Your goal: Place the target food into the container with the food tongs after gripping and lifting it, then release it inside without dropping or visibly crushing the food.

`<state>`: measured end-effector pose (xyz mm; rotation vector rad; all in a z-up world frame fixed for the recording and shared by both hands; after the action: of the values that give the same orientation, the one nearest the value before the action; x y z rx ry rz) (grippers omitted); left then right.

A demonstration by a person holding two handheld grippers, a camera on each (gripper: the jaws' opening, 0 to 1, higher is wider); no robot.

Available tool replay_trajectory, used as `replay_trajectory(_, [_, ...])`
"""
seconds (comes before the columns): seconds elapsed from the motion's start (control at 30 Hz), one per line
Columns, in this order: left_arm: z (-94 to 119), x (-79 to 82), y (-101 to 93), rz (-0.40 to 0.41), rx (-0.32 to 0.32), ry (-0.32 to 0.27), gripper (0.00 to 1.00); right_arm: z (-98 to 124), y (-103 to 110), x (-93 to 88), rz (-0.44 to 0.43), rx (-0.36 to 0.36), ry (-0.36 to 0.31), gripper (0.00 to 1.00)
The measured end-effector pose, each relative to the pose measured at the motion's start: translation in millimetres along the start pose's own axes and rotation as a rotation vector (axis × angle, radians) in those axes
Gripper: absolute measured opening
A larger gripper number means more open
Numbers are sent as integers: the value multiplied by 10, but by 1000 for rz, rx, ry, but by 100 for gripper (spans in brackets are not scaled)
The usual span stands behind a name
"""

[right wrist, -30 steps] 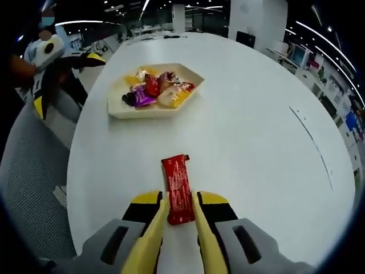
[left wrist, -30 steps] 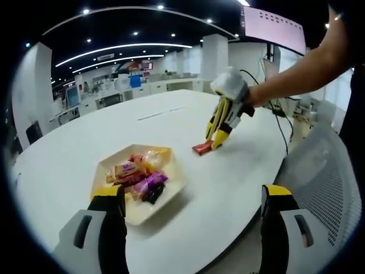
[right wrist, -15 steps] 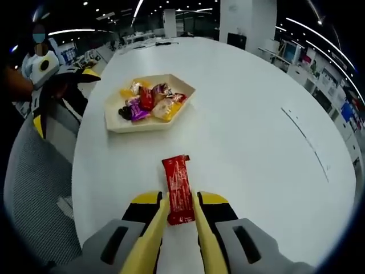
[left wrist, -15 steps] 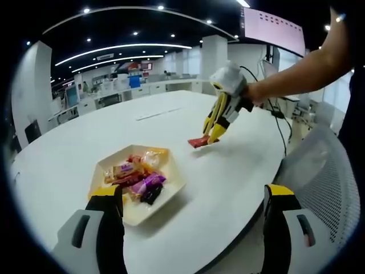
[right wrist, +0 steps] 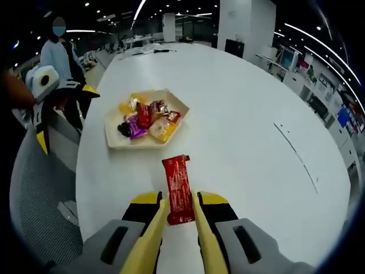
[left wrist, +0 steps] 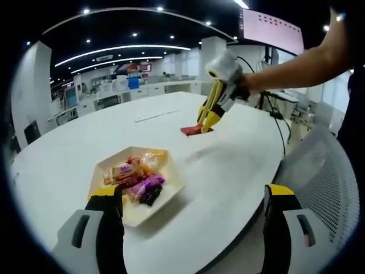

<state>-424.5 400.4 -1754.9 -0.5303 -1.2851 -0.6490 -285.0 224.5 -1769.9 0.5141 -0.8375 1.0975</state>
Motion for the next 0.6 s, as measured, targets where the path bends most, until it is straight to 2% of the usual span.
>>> replay_trajectory(0.6, [0, 25, -34, -6, -17, -12, 99, -40, 136, 527, 19, -3, -55, 23])
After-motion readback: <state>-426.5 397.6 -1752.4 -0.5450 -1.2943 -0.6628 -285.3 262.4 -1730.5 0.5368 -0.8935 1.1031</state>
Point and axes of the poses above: the point that each gripper's makers call its tool centre point, and the gripper's own axes: z roughly backward along the fingers, y roughly to its left, x roughly out of its top, the point moved 1 cm from there along z, roughly backward along the fingers, and after that the axes turned 14 degrees about -y, right-handed, at the moved point
